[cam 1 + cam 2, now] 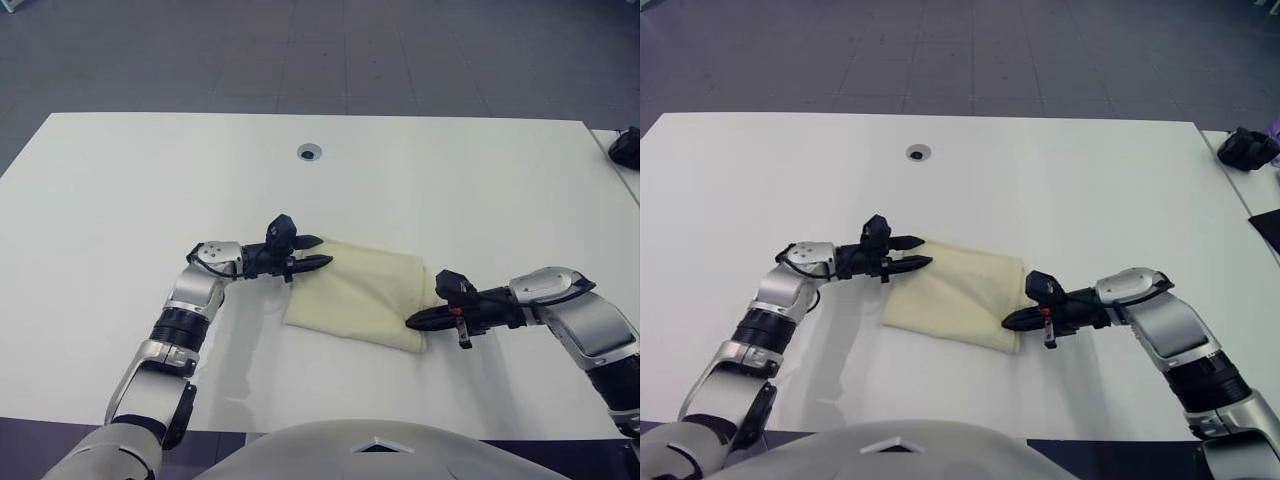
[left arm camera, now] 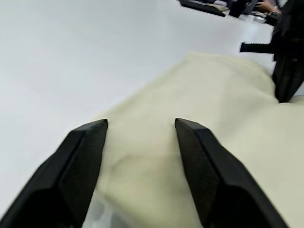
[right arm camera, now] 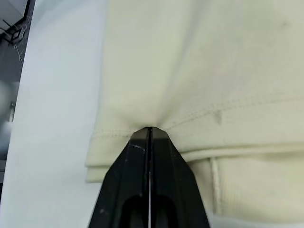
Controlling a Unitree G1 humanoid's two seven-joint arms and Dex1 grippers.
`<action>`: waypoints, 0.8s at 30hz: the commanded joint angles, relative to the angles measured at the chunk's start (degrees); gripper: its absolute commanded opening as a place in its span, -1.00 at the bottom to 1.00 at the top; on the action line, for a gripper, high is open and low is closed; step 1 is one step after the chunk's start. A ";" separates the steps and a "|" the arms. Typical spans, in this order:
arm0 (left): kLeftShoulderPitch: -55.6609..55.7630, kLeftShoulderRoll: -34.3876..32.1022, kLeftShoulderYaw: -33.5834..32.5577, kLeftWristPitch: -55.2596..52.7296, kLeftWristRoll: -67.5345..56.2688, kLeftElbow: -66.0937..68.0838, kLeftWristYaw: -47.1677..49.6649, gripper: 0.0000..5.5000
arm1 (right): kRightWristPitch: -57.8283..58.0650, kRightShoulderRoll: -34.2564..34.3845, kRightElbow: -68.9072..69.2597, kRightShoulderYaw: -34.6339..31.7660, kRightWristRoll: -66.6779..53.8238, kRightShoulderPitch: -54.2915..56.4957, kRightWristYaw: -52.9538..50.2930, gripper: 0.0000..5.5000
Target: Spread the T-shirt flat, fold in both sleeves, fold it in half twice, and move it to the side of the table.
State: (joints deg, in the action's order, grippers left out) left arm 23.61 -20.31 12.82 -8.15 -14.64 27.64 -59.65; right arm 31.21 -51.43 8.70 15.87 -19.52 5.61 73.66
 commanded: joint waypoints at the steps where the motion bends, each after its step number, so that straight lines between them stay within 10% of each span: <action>1: 3.23 1.31 -0.77 3.92 2.41 7.31 0.34 0.20 | -0.88 -2.17 -2.27 1.14 2.91 -3.53 -0.32 -1.00; 11: 2.25 -1.90 -7.04 2.13 -2.64 -3.14 -1.96 0.84 | 16.62 2.49 3.83 -14.83 -20.33 9.63 -2.51 -1.00; 24: 0.35 -4.47 -21.20 -0.09 -4.28 -22.12 18.17 0.95 | 14.23 23.08 -19.19 3.33 -2.84 17.55 -19.66 -1.00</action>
State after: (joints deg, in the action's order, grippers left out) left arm 26.99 -24.15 -8.26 -7.53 -20.00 7.58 -42.95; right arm 45.52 -29.06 -4.41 18.84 -26.57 21.67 58.94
